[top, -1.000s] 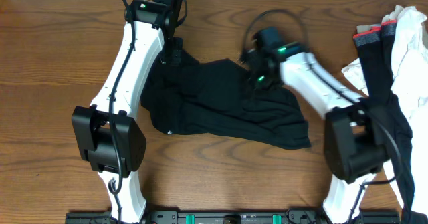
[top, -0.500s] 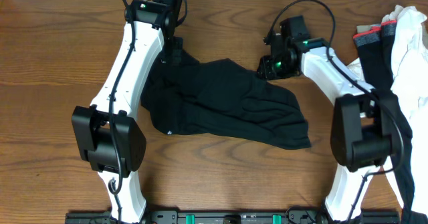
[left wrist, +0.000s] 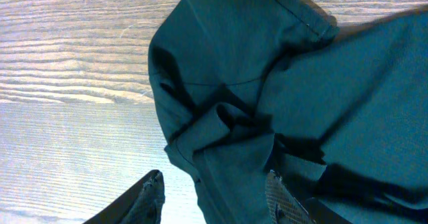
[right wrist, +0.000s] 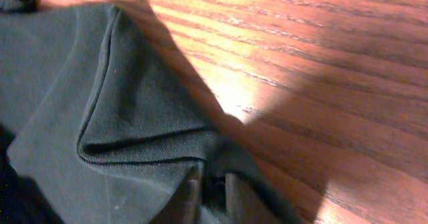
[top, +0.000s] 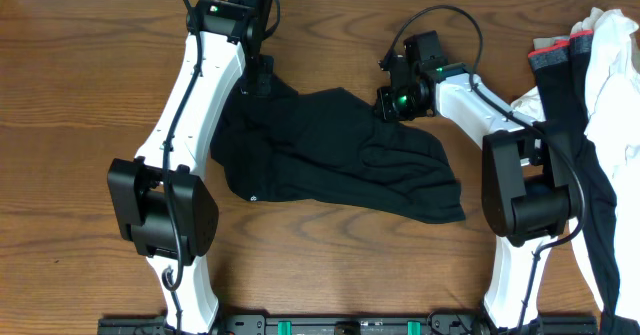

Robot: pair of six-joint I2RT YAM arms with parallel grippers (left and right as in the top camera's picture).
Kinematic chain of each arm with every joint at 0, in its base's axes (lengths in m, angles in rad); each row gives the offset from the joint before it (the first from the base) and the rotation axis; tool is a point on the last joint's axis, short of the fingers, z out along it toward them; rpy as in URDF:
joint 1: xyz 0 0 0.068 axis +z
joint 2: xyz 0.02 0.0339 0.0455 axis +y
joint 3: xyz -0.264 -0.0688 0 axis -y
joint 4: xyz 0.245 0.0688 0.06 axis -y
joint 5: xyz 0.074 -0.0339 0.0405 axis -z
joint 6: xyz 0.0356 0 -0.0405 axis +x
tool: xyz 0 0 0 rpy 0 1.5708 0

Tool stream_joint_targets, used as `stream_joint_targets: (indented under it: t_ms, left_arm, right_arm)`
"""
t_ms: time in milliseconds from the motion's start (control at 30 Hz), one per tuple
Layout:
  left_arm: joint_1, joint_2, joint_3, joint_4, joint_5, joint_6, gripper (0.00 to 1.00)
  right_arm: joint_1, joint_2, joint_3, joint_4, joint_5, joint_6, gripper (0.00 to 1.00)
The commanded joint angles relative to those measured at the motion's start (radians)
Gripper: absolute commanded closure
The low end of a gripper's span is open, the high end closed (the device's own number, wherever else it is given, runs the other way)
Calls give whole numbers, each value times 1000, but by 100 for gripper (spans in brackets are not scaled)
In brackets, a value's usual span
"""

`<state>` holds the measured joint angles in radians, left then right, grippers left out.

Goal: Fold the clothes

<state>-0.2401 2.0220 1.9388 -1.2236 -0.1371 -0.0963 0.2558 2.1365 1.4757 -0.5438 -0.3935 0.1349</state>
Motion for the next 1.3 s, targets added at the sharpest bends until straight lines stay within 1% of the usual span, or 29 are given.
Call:
stream_joint_targets:
  t_ms: [0,67,133,300,400,533,700,800,967,1033,1067,1100,1133,1167,1267]
  left_arm:
    - [2,0,0,-1,-5,13,49]
    - [2,0,0,-1,-5,13,49]
    - [2,0,0,-1,-5,13,49]
    - [2,0,0,-1,-5,13,49]
    - [2,0,0,-2,-5,14,49]
    - [2,0,0,-1,-5,14,49]
    - [2,0,0,11,-5,13,49]
    - [2,0,0,25,-5,13,49]
    - [2,0,0,41,-3,13,48]
    - [2,0,0,53,-2,13,49]
    - [2,0,0,61,2,12,49]
    - [2,0,0,71,16,13,49]
    - [2,0,0,79,32,13,49]
    - [2,0,0,87,53,13,48]
    - [2,0,0,94,109,13,48]
  right_arm:
    - [5,2,0,2,-14,7,92]
    - [-3,2,0,0,-14,7,87]
    - [-13,2,0,-12,-14,7,99]
    - [-30,-2,0,-27,-19,7,99]
    - [-61,-36,0,-34,5,7,99]
    - [-139,-127,0,-35,36,7,99]
    - [-257,-233,0,13,56,10,99]
    - [-299,-239,0,26,42,18,99]
    - [-301,-212,0,50,48,-18,99]
    - [-301,-211,0,57,69,-20,90]
    - [-301,-212,0,58,84,-20,80]
    - [-301,-212,0,57,85,-20,65]
    - [-304,-212,0,52,83,-20,57]
    - [-306,-212,0,43,82,-20,54]
    - [-312,-212,0,-14,72,-20,51]
